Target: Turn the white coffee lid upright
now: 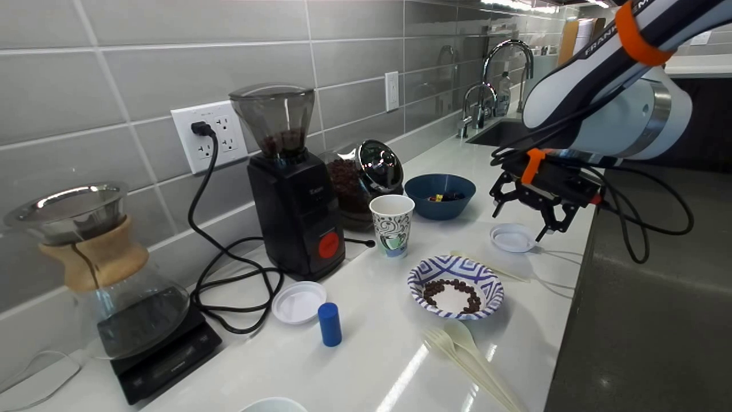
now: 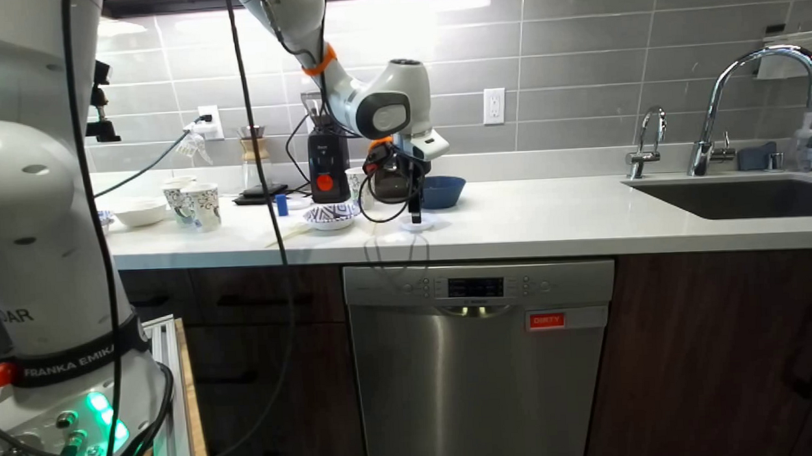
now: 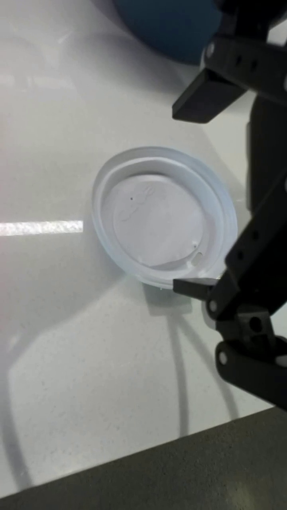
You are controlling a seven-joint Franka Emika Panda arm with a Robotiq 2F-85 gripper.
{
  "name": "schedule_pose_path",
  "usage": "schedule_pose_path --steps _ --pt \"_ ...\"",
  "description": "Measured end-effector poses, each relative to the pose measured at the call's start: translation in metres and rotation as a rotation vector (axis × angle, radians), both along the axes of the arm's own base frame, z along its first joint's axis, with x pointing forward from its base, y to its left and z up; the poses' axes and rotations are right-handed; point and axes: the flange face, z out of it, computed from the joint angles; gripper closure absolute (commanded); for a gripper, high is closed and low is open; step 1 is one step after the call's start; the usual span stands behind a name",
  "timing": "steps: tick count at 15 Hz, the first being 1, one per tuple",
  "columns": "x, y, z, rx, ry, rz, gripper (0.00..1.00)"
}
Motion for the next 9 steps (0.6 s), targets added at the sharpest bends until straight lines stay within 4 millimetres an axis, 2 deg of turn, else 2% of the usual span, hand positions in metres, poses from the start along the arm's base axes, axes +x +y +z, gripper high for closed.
schedule_pose_path --steps 9 --pt "0.0009 -0.0031 -0.0066 0.028 -0.01 0.022 0.0"
